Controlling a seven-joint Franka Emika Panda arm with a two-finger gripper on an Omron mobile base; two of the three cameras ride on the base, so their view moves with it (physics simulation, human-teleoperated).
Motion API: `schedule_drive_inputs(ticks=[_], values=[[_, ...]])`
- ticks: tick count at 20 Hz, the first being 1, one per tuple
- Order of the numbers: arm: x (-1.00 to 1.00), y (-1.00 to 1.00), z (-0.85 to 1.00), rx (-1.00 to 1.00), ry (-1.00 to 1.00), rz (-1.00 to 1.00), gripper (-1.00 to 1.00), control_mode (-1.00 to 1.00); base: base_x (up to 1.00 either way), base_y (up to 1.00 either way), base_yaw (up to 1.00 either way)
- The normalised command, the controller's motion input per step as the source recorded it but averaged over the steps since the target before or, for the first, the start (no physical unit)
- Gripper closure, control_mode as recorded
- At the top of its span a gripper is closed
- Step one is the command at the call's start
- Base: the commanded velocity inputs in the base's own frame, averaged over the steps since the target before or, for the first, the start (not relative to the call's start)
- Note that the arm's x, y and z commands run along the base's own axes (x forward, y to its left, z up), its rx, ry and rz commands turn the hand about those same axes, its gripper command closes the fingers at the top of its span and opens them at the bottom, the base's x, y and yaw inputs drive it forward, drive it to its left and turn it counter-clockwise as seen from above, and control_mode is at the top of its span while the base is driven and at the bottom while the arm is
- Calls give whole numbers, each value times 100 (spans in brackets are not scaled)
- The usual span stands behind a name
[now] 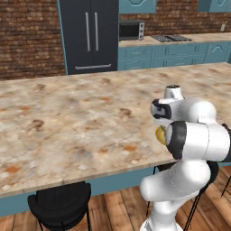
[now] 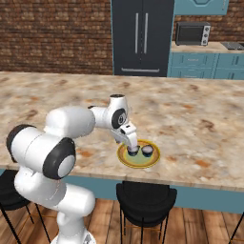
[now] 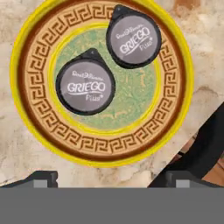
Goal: Place two yogurt containers on each plate.
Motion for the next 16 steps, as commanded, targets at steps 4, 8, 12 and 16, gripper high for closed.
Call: schedule_drive_inputs(ticks=[4,8,12,16], values=[[-100,66,98,5,-8,28,-100,-100,0,0,0],[-100,82,71,4,-7,34,-100,-100,0,0,0],[-84,69,15,0,-1,30,-100,-100,0,0,0],[-62,18,-14,-3,9,21,-100,-100,0,0,0]])
